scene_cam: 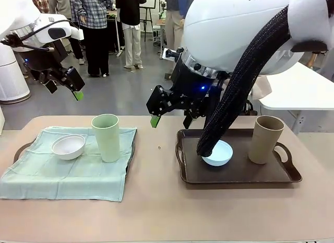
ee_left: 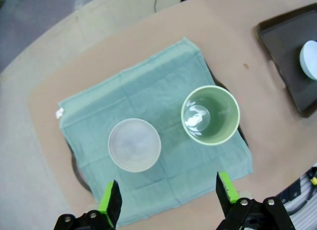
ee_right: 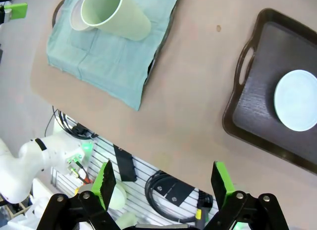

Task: Set up a tray with a mat and arrange the tableware.
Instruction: Pick up the Picnic Bowl and Reusable plastic cup from the Handle tray in front of the human's position and hold them in the air.

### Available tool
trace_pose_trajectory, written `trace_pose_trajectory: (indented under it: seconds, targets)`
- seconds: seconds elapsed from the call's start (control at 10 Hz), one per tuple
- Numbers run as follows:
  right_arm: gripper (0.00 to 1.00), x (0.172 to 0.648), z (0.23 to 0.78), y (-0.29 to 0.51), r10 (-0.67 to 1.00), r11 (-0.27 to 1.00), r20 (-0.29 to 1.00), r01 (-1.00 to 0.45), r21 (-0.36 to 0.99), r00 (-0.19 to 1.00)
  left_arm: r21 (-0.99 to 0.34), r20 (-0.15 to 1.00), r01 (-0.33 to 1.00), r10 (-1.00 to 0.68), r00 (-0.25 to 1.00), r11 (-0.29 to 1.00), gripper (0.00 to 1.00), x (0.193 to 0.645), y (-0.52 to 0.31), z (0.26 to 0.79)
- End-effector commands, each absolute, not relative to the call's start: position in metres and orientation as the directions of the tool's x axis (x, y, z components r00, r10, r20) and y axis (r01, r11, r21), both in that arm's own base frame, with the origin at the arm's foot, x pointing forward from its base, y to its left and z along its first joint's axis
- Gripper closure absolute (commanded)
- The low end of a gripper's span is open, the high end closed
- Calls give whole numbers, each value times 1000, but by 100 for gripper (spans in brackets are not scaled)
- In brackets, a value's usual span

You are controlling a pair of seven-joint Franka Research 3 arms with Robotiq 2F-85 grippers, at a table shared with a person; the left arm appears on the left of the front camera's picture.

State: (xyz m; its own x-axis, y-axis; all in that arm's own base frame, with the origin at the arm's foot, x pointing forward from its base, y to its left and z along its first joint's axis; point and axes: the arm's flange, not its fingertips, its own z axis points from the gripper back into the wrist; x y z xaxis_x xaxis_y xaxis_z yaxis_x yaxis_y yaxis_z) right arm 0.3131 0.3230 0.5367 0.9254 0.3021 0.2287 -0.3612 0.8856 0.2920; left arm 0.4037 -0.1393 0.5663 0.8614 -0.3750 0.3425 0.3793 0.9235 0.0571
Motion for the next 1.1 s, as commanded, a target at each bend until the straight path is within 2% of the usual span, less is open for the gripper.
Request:
trace_pose_trajectory:
  seconds: [0.0,0.1,0.2,0.4,0.5,0.8,0.9,1.0]
  targets:
    - [0,314,535,323,309,883,230,-368,291,923,62,350,379,-375,858,923,0,402,-139,568]
    - [0,313,537,323,302,886,229,-361,292,925,62,350,379,-375,858,923,0,402,-139,568]
    - [0,325,542,288,227,962,313,-262,74,922,57,343,379,-375,861,924,0,404,-139,566]
    - [0,328,552,223,150,987,281,-160,13,948,-27,229,305,-291,929,952,0,391,-135,550]
    - [0,326,558,197,161,987,261,-157,-35,952,-44,201,292,-277,939,956,0,387,-136,548]
    - [0,304,566,114,98,991,177,-112,69,979,-99,147,182,-167,975,978,0,372,-128,540]
    - [0,299,565,100,-4,998,145,-5,64,989,-102,170,154,-135,976,983,0,367,-121,541]
    - [0,316,569,131,109,993,202,-114,14,973,-58,142,257,-247,959,965,0,380,-131,540]
